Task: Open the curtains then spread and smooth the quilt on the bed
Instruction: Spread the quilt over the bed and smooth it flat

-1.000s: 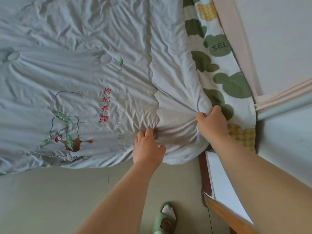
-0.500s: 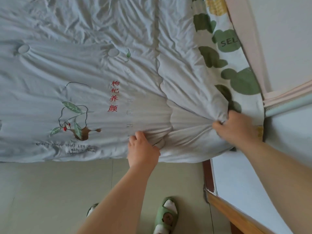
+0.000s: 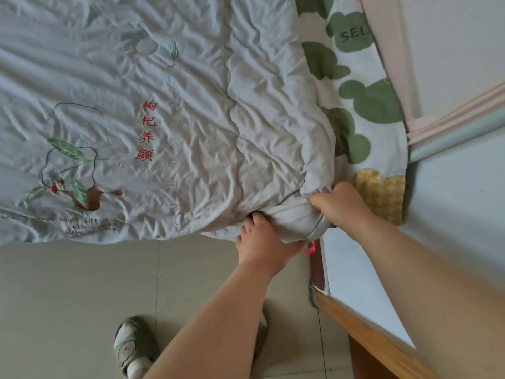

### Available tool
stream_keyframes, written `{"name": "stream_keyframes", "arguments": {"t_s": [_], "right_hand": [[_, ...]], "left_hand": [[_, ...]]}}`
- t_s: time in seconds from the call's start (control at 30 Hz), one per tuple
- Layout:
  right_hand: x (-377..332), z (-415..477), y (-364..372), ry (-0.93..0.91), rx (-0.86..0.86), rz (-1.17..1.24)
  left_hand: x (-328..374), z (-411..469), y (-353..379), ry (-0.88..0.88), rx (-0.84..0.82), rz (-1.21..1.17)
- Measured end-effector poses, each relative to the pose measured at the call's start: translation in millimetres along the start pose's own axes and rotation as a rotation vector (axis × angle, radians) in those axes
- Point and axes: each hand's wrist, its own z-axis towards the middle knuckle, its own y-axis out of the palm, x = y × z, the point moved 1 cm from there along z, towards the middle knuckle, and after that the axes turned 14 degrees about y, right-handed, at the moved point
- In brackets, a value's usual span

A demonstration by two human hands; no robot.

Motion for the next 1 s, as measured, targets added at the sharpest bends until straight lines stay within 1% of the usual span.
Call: {"name": "stream_keyframes", "arguments": {"t_s": [0.13, 0.23, 0.3, 0.37, 0.43, 0.5, 0.53, 0.63, 0.7, 0.77, 0.8, 0.87, 0.93, 0.97, 1.0], "right_hand": [[-7.1, -1.2, -4.6, 0.052, -0.102, 0.153], [-8.1, 0.3, -8.9, 0.066, -0.143, 0.237], [-12.8, 2.8, -15.5, -0.007, -0.065, 0.292], [-21.5, 6.6, -26.2, -0.097, 0.055, 0.302], [-29.8, 12.9, -31.7, -0.176, 0.132, 0.211], [-34.6, 18.4, -29.4, -0.226, 0.175, 0.101], [-36.4, 20.4, -27.1, -0.245, 0.190, 0.083], [-44.7, 22.6, -22.3, -0.302, 0.203, 0.162], [-54.6, 25.1, -21.9, -0.282, 0.149, 0.261], [-65.8, 28.7, -25.6, -0.256, 0.079, 0.250], [-69.5, 31.0, -30.4, -0.261, 0.106, 0.191], [-74.6, 36.4, -47.1, -0.256, 0.290, 0.144], [-70.8, 42.4, -60.3, -0.197, 0.452, 0.133], [-72.2, 44.4, -60.2, -0.183, 0.484, 0.059], [-73.7, 45.8, -56.8, -0.177, 0.478, -0.049]], "left_hand": [[27.9, 13.9, 4.6, 0.026, 0.106, -0.003], [39.8, 23.2, 0.6, 0.130, 0.081, -0.016], [50.1, 19.1, 3.4, 0.176, 0.037, -0.087], [57.0, 9.0, 13.9, 0.166, -0.043, -0.196], [54.9, 1.4, 23.3, 0.149, -0.108, -0.245], [42.9, 3.1, 28.4, 0.154, -0.147, -0.224], [37.8, 5.1, 26.4, 0.149, -0.162, -0.213], [26.7, 14.4, 16.8, 0.140, -0.158, -0.217], [24.3, 19.0, 6.6, 0.147, -0.141, -0.223], [25.7, 21.0, -3.0, 0.171, -0.143, -0.176], [28.6, 20.1, -6.9, 0.183, -0.154, -0.155], [36.4, 19.1, -5.9, 0.197, -0.207, -0.168], [47.4, 15.4, 0.8, 0.198, -0.299, -0.175], [49.4, 15.7, 1.3, 0.210, -0.335, -0.159], [48.2, 16.9, 2.8, 0.223, -0.360, -0.140]]}}
